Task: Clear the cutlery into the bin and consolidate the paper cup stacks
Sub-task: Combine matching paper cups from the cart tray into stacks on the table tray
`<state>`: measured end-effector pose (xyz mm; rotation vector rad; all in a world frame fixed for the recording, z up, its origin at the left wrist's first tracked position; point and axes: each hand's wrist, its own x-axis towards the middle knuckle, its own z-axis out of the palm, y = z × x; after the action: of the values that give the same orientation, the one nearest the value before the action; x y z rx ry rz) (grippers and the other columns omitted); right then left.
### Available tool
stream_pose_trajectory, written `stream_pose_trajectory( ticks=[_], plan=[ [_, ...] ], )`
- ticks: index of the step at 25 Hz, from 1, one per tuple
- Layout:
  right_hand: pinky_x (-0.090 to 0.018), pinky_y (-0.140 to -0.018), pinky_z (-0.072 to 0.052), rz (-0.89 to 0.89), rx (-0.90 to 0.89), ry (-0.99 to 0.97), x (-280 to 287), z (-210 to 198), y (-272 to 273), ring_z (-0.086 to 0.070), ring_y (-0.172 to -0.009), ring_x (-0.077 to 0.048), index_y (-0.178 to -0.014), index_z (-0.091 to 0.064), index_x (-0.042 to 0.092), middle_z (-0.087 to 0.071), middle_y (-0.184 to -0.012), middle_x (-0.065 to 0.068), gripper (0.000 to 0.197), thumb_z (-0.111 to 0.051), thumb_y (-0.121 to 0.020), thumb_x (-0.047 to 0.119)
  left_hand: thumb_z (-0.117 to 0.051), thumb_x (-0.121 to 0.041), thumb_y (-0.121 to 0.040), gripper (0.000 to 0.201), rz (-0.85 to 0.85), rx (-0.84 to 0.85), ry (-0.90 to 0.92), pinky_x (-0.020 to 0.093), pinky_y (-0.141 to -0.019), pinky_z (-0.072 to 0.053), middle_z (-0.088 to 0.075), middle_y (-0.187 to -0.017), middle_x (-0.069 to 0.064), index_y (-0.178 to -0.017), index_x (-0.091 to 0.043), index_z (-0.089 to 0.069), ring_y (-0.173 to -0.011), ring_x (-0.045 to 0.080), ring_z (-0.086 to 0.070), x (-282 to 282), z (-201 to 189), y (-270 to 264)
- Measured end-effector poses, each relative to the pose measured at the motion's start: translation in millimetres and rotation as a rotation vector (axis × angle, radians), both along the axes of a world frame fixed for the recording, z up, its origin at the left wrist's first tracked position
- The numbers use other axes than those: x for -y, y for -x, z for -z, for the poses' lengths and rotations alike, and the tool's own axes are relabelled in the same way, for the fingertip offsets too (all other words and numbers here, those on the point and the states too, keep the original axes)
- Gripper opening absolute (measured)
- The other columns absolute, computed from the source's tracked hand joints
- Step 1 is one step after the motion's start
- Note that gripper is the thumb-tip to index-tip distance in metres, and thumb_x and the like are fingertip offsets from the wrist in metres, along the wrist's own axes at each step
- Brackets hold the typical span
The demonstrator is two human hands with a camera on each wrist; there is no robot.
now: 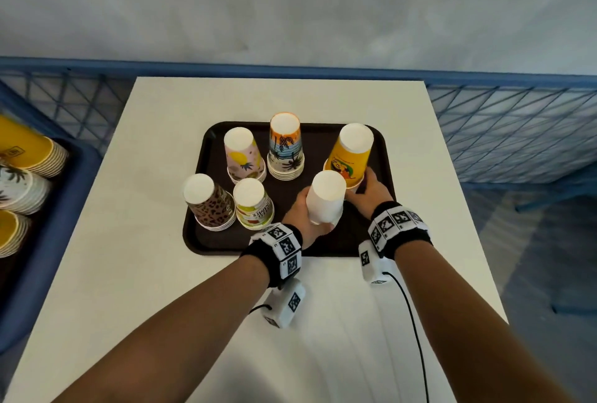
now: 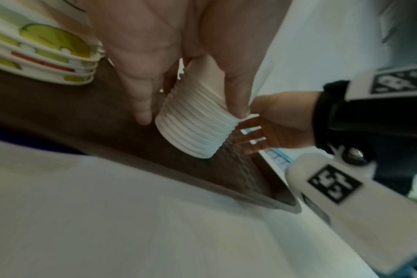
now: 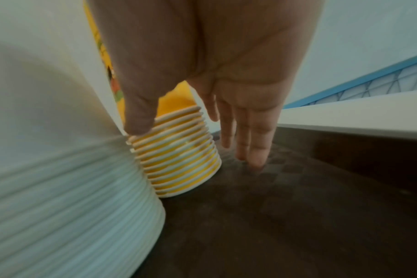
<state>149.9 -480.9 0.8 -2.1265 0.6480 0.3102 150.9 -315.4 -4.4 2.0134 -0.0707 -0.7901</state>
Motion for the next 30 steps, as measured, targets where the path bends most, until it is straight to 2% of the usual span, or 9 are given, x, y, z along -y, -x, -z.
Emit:
stream_pose_trajectory(
  ticks=[2, 4, 6, 9, 13, 17, 21, 25, 30],
  plan=[
    [-0.038, -0.103, -0.039, 0.015, -0.009, 0.032, 1, 2, 17, -0.049, -0.123, -0.029, -0.14, -0.031, 0.014, -0.05, -0.136, -0.012, 0.072, -0.067, -0.08, 0.03, -0.071, -0.025, -0.076, 0.095, 0.039, -0.035, -0.142, 0.036, -0.111, -0.032, -0.038, -0.147, 0.008, -0.147, -0.018, -0.008, -0.134, 0.029, -0.038, -7, -3, 3],
    [-0.036, -0.099, -0.043, 0.094, 0.057, 0.032, -2, 3, 39, -0.056, -0.104, -0.024, -0.13, -0.045, 0.011, -0.059, -0.119, -0.011, 0.053, -0.065, -0.082, 0.021, -0.068, -0.028, -0.079, 0.091, 0.05, -0.051, -0.198, 0.035, -0.111, -0.033, -0.036, -0.148, 0.008, -0.147, -0.018, -0.009, -0.135, 0.028, -0.038, -19, -4, 9],
    [-0.033, -0.089, -0.047, 0.15, 0.106, 0.028, -13, 3, 63, -0.053, -0.086, -0.02, -0.118, -0.054, 0.007, -0.06, -0.095, -0.007, 0.037, -0.063, -0.083, 0.015, -0.066, -0.026, -0.081, 0.079, 0.056, -0.059, -0.165, 0.035, -0.109, -0.037, -0.041, -0.145, 0.008, -0.145, -0.017, -0.021, -0.131, 0.026, -0.043, -32, -6, 19],
    [-0.025, -0.076, -0.04, 0.102, 0.108, -0.033, -48, 2, 98, -0.051, -0.078, -0.019, -0.104, -0.059, 0.004, -0.053, -0.073, 0.001, 0.024, -0.063, -0.082, 0.009, -0.064, -0.021, -0.083, 0.052, 0.054, -0.036, -0.111, 0.028, -0.097, -0.043, -0.055, -0.128, 0.005, -0.131, -0.016, -0.045, -0.112, 0.021, -0.055, -65, -15, 43],
    [-0.023, -0.073, -0.037, -0.193, 0.075, -0.07, -125, 3, 110, -0.052, -0.074, -0.017, -0.103, -0.06, 0.007, -0.058, -0.085, -0.004, 0.02, -0.061, -0.082, 0.01, -0.064, -0.017, -0.083, 0.034, -0.057, 0.026, -0.055, 0.023, -0.08, -0.041, -0.06, -0.1, 0.0, -0.116, -0.012, -0.058, -0.089, 0.013, -0.056, -133, -24, 72],
    [-0.02, -0.075, -0.037, -0.447, 0.071, -0.125, -221, 3, 95, -0.054, -0.076, -0.018, -0.107, -0.06, 0.01, -0.059, -0.089, -0.003, 0.025, -0.061, -0.082, 0.011, -0.064, -0.016, -0.082, 0.029, -0.306, 0.039, -0.092, 0.015, -0.065, -0.04, -0.06, -0.095, -0.003, -0.111, -0.013, -0.061, -0.085, 0.013, -0.054, -227, -22, 82],
    [-0.017, -0.064, -0.037, -0.631, 0.108, -0.137, -323, -4, 77, -0.053, -0.07, -0.018, -0.107, -0.06, 0.01, -0.058, -0.091, 0.0, 0.024, -0.06, -0.083, 0.011, -0.064, -0.015, -0.082, 0.03, -0.473, 0.1, -0.169, 0.023, -0.078, -0.046, -0.06, -0.101, 0.001, -0.111, -0.013, -0.061, -0.084, 0.018, -0.055, -338, -26, 96],
    [-0.003, -0.06, -0.038, -0.626, 0.183, -0.183, -408, -13, 51, -0.052, -0.069, -0.016, -0.105, -0.06, 0.011, -0.057, -0.092, 0.0, 0.022, -0.061, -0.083, 0.009, -0.066, -0.01, -0.08, 0.037, -0.628, 0.333, -0.318, 0.024, -0.088, -0.041, -0.059, -0.116, 0.014, -0.116, -0.008, -0.059, -0.098, 0.025, -0.057, -434, -44, 102],
    [-0.01, -0.064, -0.04, -0.586, 0.322, -0.227, -499, -23, 16, -0.054, -0.079, -0.021, -0.107, -0.059, 0.004, -0.057, -0.095, -0.003, 0.03, -0.066, -0.079, 0.004, -0.073, -0.014, -0.071, 0.058, -1.028, 0.59, -0.457, 0.038, -0.102, -0.035, -0.042, -0.125, 0.022, -0.12, -0.001, -0.045, -0.118, 0.036, -0.043, -540, -62, 96]
  ],
)
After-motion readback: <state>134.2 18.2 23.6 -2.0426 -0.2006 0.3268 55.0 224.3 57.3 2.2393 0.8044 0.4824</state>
